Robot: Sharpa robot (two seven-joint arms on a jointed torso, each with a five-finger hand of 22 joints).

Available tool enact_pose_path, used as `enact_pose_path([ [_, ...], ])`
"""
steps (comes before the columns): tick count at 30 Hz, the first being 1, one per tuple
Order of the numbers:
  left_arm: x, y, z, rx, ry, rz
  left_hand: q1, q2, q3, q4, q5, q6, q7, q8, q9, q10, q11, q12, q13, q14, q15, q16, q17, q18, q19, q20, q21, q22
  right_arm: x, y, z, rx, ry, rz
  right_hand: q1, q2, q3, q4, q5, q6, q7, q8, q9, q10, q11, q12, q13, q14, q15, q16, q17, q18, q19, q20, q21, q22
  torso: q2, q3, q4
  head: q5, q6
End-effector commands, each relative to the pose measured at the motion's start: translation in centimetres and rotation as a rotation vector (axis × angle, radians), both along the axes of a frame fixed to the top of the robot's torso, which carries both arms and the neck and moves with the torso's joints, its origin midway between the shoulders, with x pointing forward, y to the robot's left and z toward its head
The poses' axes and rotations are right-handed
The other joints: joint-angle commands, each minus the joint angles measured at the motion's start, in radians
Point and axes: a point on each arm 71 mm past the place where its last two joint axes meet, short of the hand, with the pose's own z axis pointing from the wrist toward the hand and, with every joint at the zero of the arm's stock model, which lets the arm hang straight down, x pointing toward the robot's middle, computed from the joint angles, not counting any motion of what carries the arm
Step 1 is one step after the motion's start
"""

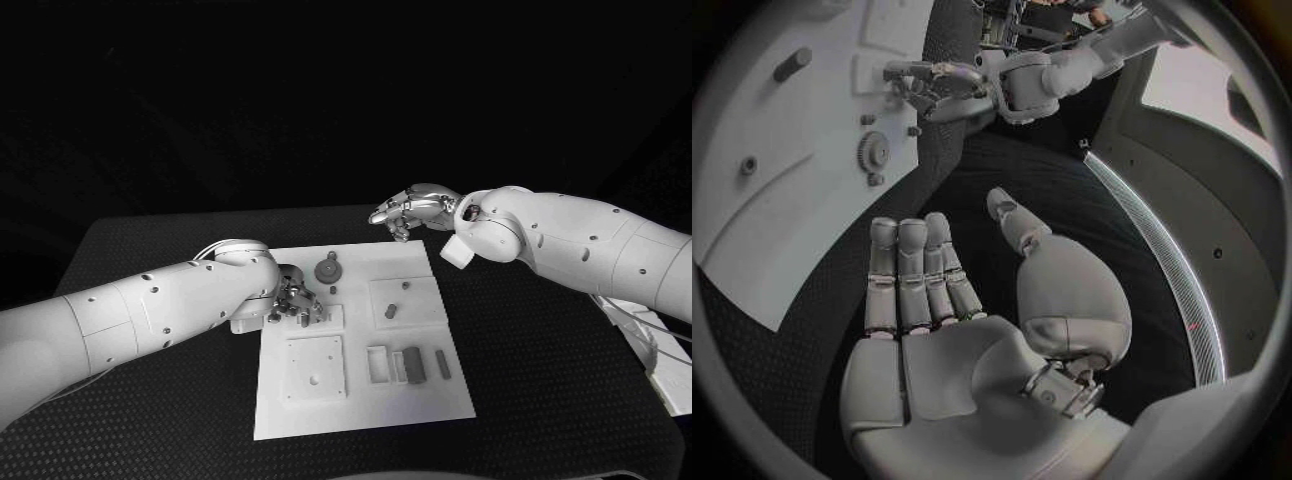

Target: Assemble the parts on the task board

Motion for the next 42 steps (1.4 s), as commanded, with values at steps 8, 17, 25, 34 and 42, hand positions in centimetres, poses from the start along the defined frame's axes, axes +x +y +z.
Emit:
enact_pose_path([
  [8, -0.62, 0.09, -0.73, 0.014, 0.047, -0.012, -0.002, 0.019, -0.001, -0.008, 0.001, -0.003, 0.005, 0.007, 0.000, 0.002, -0.006, -0.001, -0.001, -0.003, -0.016, 0.007, 0.002, 0.076, -0.002, -0.016, 0.001, 0.019, -0.09, 0.10, -0.02, 0.003, 0.003, 0.017, -0.006, 0.002, 0.003, 0.003, -0.006, -0.002, 0.008, -0.006, -0.001, -0.004, 0.001, 0.004, -0.001, -0.010, 0.000, 0.007, -0.002, 0.013, 0.004, 0.004, -0.006, 0.002, 0.000, 0.0008, 0.0000, 0.002, -0.001],
  [17, -0.84, -0.17, -0.77, -0.019, 0.075, 0.002, 0.012, 0.056, -0.003, -0.029, 0.002, -0.002, 0.005, 0.008, -0.002, 0.002, -0.007, -0.001, -0.001, -0.005, -0.017, 0.008, 0.002, 0.074, -0.004, -0.016, 0.003, 0.019, -0.07, 0.13, -0.04, 0.003, 0.004, 0.018, -0.006, 0.002, 0.004, 0.003, -0.006, -0.002, 0.008, -0.005, -0.001, -0.004, 0.001, 0.004, -0.002, -0.010, 0.000, 0.007, -0.002, 0.013, 0.004, 0.004, -0.006, 0.002, 0.000, 0.0006, -0.0003, 0.003, -0.001],
  [25, -0.80, -0.21, -0.76, -0.058, 0.084, 0.030, 0.033, 0.101, -0.006, -0.070, 0.003, -0.003, 0.006, 0.009, -0.005, 0.001, -0.006, -0.001, -0.002, -0.005, -0.016, 0.008, 0.002, 0.072, -0.006, -0.015, 0.005, 0.019, -0.07, 0.12, -0.06, 0.002, 0.005, 0.019, -0.005, 0.002, 0.004, 0.003, -0.006, -0.002, 0.008, -0.005, -0.001, -0.004, 0.001, 0.005, -0.002, -0.010, 0.000, 0.007, -0.002, 0.013, 0.004, 0.004, -0.006, 0.002, 0.000, 0.0007, -0.0007, 0.003, -0.001],
  [34, -0.57, 0.01, -0.71, -0.056, 0.066, 0.046, 0.038, 0.121, -0.009, -0.089, 0.003, -0.005, 0.007, 0.008, -0.008, 0.001, -0.005, -0.001, -0.002, -0.005, -0.015, 0.007, 0.001, 0.071, -0.006, -0.015, 0.005, 0.018, -0.10, 0.14, -0.19, 0.002, 0.007, 0.018, -0.005, 0.002, 0.004, 0.003, -0.006, -0.002, 0.008, -0.005, -0.001, -0.004, 0.001, 0.005, -0.002, -0.010, 0.000, 0.007, -0.002, 0.013, 0.004, 0.004, -0.006, 0.002, 0.000, 0.0014, -0.0006, 0.004, -0.001],
  [42, -0.36, -0.15, -0.53, -0.054, 0.023, 0.040, 0.041, 0.130, -0.009, -0.097, 0.004, -0.007, 0.007, 0.008, -0.009, 0.002, -0.004, -0.001, -0.003, -0.005, -0.015, 0.006, 0.001, 0.071, -0.006, -0.015, 0.005, 0.018, -0.12, 0.15, -0.19, 0.003, 0.007, 0.019, -0.006, 0.002, 0.004, 0.003, -0.006, -0.002, 0.008, -0.005, -0.001, -0.005, 0.001, 0.005, -0.002, -0.010, 0.000, 0.007, -0.002, 0.013, 0.004, 0.004, -0.006, 0.002, 0.000, 0.0012, -0.0009, 0.004, 0.000],
])
